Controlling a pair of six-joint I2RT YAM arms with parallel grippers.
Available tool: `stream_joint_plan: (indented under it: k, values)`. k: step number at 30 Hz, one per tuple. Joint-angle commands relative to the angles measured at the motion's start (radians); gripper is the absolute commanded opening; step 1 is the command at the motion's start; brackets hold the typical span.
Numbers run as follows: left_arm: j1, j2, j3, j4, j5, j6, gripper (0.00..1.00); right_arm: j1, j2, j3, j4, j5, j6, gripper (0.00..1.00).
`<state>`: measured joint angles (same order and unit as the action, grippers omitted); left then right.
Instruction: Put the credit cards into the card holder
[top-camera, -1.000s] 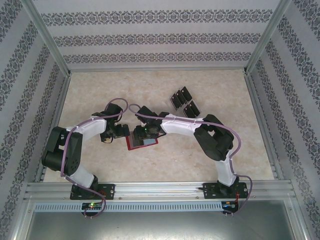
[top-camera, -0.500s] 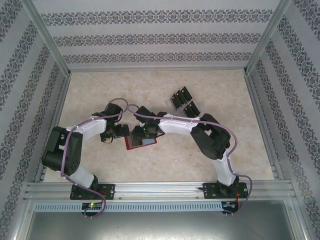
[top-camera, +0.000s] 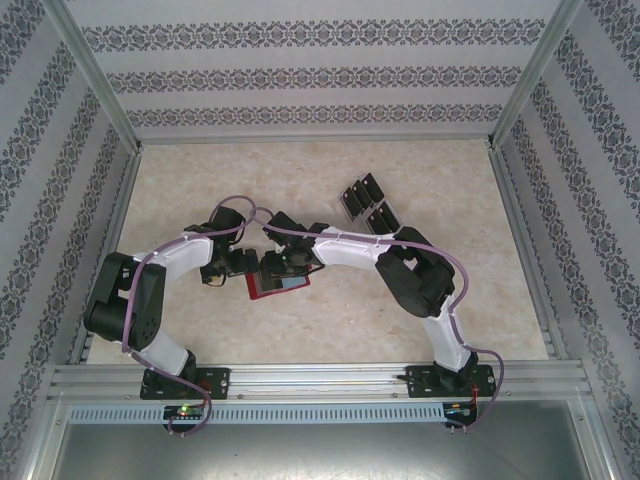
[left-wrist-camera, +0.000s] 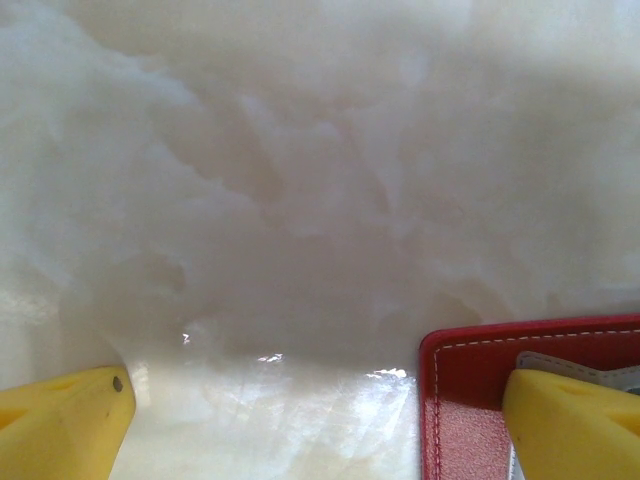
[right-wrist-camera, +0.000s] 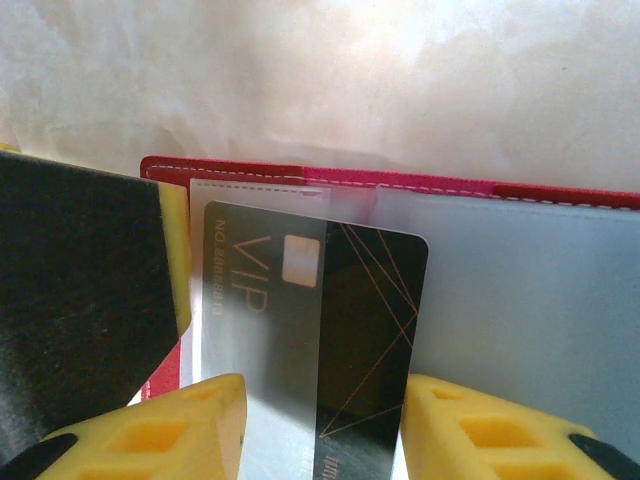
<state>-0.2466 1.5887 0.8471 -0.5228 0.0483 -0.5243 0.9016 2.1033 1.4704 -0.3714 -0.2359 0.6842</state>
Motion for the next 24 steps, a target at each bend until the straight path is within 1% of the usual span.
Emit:
stream_joint_plan:
  k: [1,7,10,19,24]
  values:
    - [0.003,0.026,0.006,0.014,0.024,-0.003,0.97,0.011,-0.013,-0.019,-0.009,0.016,-0.003,0.46]
    - [0.025,-0.050,0.047,-0.047,-0.028,-0.008,1.00,-0.025,-0.040,-0.102,0.014,0.032,0.008,0.46]
    - [0.031,-0.077,0.057,-0.066,-0.033,-0.003,1.00,-0.036,-0.047,-0.128,0.018,0.047,0.008,0.46]
    - [0.031,-0.041,0.088,-0.074,-0.005,0.026,1.00,-0.087,-0.123,-0.256,0.026,0.096,0.030,0.46]
    - [0.023,-0.022,0.110,-0.078,0.007,0.043,1.00,-0.094,-0.162,-0.272,0.040,0.079,0.030,0.46]
